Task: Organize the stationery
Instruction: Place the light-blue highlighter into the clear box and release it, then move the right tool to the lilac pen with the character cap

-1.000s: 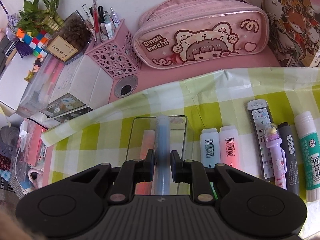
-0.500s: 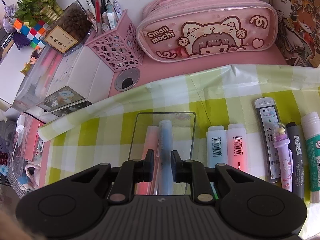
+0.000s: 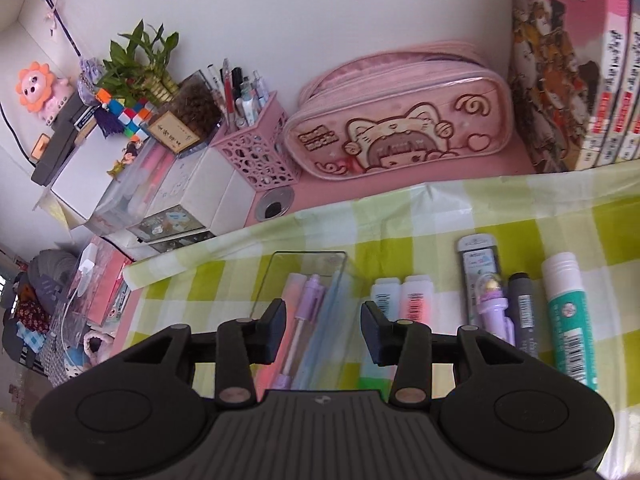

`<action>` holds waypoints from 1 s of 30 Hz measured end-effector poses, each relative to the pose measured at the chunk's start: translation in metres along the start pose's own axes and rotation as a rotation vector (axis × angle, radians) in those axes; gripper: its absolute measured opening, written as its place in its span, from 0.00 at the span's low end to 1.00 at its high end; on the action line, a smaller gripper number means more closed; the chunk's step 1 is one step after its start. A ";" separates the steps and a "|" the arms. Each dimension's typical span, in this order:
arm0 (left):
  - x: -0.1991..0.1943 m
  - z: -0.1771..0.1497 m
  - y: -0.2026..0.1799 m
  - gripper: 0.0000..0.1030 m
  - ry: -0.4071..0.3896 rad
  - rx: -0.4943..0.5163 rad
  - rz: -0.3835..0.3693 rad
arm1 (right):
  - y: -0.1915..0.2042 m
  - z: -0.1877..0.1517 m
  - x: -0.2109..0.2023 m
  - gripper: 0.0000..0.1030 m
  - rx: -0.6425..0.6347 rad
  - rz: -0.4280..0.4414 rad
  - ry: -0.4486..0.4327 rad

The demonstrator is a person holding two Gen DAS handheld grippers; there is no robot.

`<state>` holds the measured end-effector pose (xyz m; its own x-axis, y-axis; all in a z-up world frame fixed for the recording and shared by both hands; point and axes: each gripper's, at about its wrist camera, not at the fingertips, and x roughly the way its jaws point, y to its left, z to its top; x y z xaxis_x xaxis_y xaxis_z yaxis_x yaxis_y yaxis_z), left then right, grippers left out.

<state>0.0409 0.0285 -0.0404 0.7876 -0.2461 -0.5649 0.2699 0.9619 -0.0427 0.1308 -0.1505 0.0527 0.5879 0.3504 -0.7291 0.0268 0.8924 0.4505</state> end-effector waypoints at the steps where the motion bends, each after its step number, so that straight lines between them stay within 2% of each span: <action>1: 0.000 0.000 0.000 0.71 0.000 -0.002 0.009 | -0.006 -0.005 -0.003 0.54 -0.006 -0.011 -0.019; 6: -0.001 0.000 0.000 0.71 0.000 -0.020 0.073 | -0.031 -0.031 -0.012 0.55 -0.054 -0.098 -0.059; 12: 0.000 0.001 0.000 0.71 0.003 -0.026 0.102 | -0.051 -0.057 -0.021 0.55 -0.096 -0.105 -0.124; 20: -0.001 0.000 -0.002 0.71 0.005 -0.019 0.106 | -0.058 -0.067 -0.020 0.54 -0.089 -0.088 -0.164; 26: 0.000 -0.001 -0.003 0.71 0.010 -0.010 0.114 | -0.052 -0.078 -0.014 0.49 -0.140 -0.135 -0.171; 30: 0.000 0.000 -0.003 0.71 0.013 -0.007 0.115 | -0.052 -0.080 -0.004 0.40 -0.154 -0.166 -0.155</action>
<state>0.0404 0.0260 -0.0407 0.8061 -0.1325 -0.5768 0.1740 0.9846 0.0170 0.0622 -0.1756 -0.0091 0.7025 0.1583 -0.6938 0.0173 0.9709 0.2390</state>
